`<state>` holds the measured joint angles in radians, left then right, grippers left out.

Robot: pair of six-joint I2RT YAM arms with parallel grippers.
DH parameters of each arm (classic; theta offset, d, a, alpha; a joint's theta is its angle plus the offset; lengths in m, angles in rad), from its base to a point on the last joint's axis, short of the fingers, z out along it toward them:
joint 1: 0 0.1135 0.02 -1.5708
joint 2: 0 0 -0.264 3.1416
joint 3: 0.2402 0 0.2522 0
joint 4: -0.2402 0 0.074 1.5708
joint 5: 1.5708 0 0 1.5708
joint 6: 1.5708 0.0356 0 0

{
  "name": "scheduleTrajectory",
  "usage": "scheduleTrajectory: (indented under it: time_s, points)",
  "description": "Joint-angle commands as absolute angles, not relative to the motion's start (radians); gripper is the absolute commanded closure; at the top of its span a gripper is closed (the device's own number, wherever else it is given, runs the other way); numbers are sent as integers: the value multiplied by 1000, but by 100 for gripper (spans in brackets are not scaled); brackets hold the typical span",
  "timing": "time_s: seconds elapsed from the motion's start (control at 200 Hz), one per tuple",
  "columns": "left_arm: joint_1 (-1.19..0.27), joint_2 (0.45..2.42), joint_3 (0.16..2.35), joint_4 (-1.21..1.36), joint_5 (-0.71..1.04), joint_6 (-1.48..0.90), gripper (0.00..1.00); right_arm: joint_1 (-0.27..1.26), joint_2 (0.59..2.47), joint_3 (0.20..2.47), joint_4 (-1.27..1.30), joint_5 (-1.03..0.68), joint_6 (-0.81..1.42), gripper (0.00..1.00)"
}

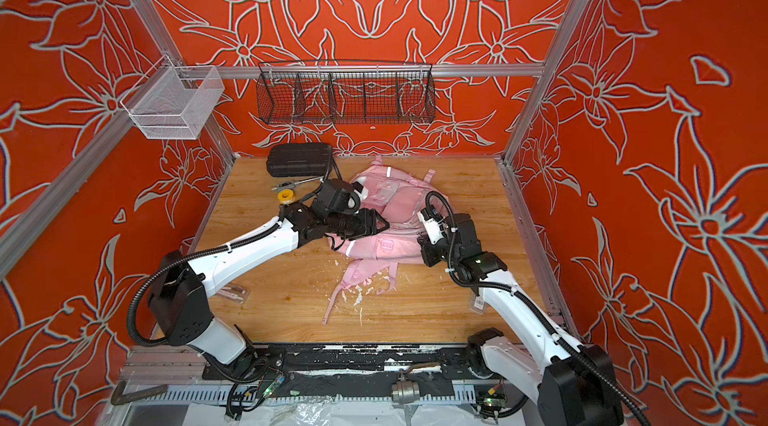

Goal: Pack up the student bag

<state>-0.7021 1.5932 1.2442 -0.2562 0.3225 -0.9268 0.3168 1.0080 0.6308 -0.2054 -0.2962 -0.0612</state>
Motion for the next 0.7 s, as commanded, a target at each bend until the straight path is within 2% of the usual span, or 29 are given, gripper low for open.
scheduleTrajectory:
  time_s: [0.0, 0.235, 0.4, 0.565, 0.696]
  points:
    - [-750, 1599, 1182, -72, 200, -1377, 36, 324, 990, 649, -143, -319, -51, 100]
    - [-811, 1671, 1202, -19, 49, -1546, 36, 325, 959, 623, -127, -338, -44, 100]
    - [-818, 1754, 1248, -9, 44, -1588, 41, 325, 952, 611, -130, -345, -44, 100]
    - [-820, 1831, 1292, 2, 44, -1604, 58, 330, 950, 608, -135, -346, -43, 100]
    - [-818, 1863, 1324, -22, 61, -1597, 78, 330, 938, 606, -138, -332, -33, 100]
